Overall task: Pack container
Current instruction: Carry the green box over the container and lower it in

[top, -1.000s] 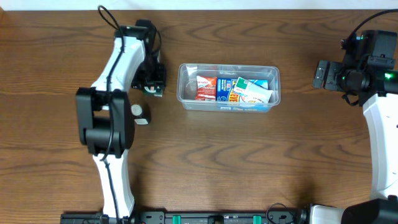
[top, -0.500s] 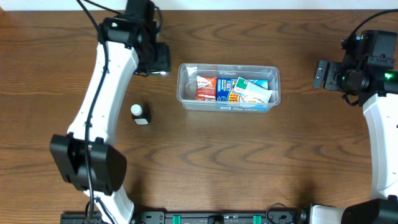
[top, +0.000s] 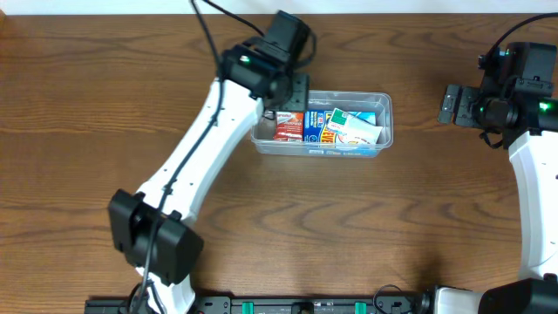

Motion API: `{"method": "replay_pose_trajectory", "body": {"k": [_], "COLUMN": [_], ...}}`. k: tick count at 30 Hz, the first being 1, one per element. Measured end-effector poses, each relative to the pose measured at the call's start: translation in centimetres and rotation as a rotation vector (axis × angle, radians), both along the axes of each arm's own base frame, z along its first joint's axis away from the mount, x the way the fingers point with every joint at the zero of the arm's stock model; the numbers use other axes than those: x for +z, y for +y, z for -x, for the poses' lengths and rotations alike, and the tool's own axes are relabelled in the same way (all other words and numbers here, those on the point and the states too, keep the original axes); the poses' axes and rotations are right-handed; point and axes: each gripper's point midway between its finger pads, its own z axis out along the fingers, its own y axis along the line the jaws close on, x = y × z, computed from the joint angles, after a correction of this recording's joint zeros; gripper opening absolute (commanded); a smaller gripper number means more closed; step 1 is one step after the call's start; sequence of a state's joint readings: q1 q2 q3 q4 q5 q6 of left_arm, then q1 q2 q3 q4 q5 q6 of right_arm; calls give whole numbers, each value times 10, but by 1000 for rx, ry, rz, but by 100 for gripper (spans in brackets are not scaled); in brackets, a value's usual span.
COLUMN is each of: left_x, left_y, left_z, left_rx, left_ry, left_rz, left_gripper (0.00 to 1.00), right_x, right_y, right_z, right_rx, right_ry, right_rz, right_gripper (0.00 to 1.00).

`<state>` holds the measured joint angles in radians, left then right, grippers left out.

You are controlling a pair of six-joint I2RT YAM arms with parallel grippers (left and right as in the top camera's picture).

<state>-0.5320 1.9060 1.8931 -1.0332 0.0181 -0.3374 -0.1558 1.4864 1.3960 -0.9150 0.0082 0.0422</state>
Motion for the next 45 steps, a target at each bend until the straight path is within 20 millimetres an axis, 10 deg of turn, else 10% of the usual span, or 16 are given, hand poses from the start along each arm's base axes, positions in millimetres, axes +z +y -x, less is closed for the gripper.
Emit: {"method": "replay_pose_trajectory", "body": {"k": [14,45], "left_x": [-83,-118], "left_y": [-9,-17], "left_z": [-10,-16], "left_rx": [73,95], "left_ry": [142,176], "left_rz": [-85,-89], "left_gripper": [51,51], "right_x": [0,0], "right_y": [0,0], "right_z": [0,0], "right_rx": [0,0], "right_ry": [1,1], "right_rz": [0,0], "right_gripper": [99,99]}}
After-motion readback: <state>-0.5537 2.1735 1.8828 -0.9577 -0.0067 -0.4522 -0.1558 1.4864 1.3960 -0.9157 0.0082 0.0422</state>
